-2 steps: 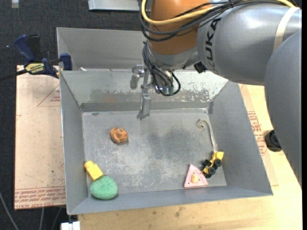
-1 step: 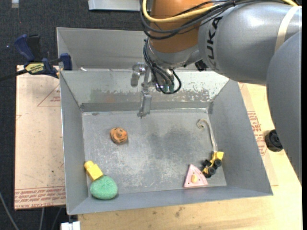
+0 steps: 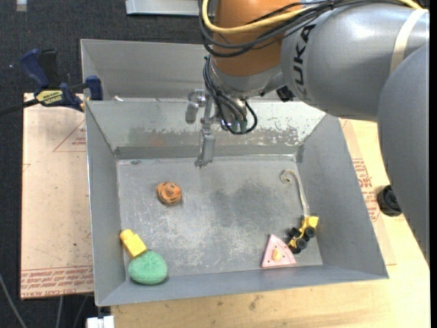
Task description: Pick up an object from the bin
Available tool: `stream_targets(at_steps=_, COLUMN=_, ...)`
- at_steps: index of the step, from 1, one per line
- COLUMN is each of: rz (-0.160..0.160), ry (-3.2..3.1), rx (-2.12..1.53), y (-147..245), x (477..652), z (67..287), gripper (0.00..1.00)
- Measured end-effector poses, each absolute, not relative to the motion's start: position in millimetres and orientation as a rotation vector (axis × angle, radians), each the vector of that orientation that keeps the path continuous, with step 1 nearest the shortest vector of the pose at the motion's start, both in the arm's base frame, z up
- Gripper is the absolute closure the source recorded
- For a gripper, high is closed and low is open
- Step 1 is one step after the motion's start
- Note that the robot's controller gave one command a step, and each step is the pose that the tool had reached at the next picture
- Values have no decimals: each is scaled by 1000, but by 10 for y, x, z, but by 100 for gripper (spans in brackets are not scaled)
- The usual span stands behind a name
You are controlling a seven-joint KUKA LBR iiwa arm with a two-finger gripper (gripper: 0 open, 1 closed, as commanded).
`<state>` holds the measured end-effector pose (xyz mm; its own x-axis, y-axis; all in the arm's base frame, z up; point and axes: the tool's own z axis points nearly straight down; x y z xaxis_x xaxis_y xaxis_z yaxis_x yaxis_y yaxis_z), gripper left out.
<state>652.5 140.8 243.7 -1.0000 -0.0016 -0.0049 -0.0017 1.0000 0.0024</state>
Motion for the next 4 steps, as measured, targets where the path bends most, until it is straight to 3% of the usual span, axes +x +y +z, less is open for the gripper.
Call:
stream_targets(at_steps=1, rz=-1, ry=3152, rx=-55, y=1319, x=6457, z=2441, gripper=0)
stream_targets(at_steps=2, rz=5, ry=3126, rx=-70, y=1381, x=6493, z=2278, gripper=0)
stream_targets(at_steps=3, rz=2, ry=3126, rx=-260, y=1413, x=6338, z=1552, gripper=0)
stream_targets(at_steps=4, rz=-1, ry=3093, rx=-548, y=1870, x=6380, z=1328, gripper=0)
